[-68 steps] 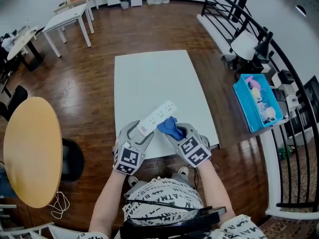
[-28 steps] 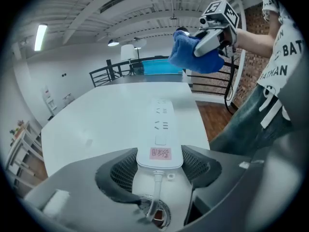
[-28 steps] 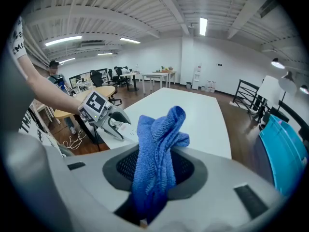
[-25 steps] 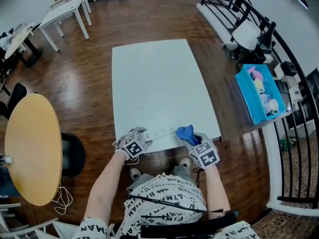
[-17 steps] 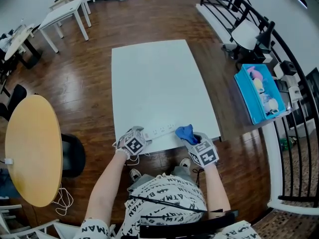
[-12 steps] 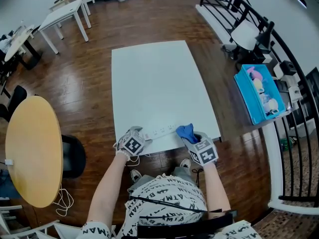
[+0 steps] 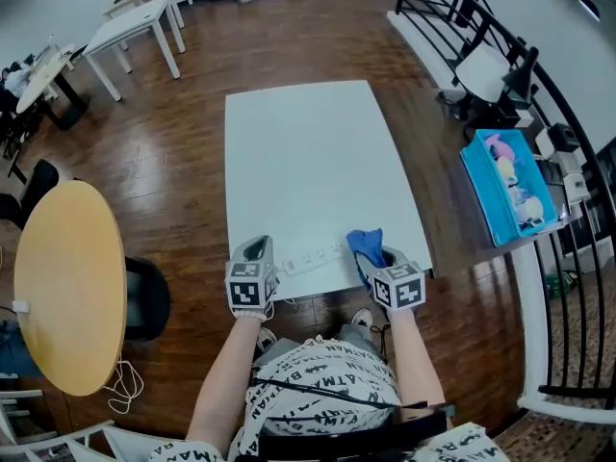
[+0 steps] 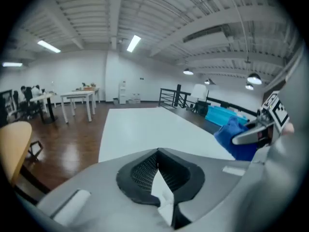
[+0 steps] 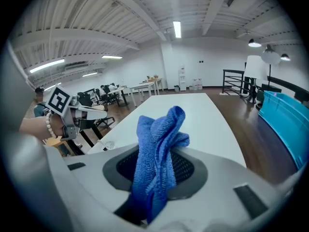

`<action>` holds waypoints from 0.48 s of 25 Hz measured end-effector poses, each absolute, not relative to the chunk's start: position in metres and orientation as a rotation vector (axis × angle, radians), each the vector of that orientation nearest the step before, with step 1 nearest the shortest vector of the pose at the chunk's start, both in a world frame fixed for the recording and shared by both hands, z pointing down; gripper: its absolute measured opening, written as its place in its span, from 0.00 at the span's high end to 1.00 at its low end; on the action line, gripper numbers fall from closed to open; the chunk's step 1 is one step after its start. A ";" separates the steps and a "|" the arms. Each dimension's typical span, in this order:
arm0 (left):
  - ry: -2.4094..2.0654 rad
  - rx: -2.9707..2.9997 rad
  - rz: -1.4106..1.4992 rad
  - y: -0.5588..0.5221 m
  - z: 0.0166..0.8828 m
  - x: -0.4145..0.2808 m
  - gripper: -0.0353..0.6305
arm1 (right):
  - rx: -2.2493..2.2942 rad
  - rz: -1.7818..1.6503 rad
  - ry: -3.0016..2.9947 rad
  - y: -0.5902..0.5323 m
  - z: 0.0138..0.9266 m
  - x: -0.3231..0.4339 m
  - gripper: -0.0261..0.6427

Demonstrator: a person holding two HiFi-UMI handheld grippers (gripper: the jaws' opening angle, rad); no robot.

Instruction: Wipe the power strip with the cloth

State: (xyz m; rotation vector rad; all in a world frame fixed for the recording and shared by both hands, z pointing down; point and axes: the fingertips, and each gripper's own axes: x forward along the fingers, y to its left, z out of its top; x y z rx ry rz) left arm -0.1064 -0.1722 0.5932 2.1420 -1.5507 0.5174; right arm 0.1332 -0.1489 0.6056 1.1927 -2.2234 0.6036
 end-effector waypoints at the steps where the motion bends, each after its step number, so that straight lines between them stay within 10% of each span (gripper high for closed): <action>1: -1.556 2.129 0.468 -0.168 0.588 -0.104 0.93 | 1.202 0.587 -2.222 -0.151 0.605 0.132 0.75; 12: -1.552 2.106 0.430 -0.149 0.593 -0.084 0.93 | 1.263 0.527 -2.211 -0.161 0.597 0.140 0.76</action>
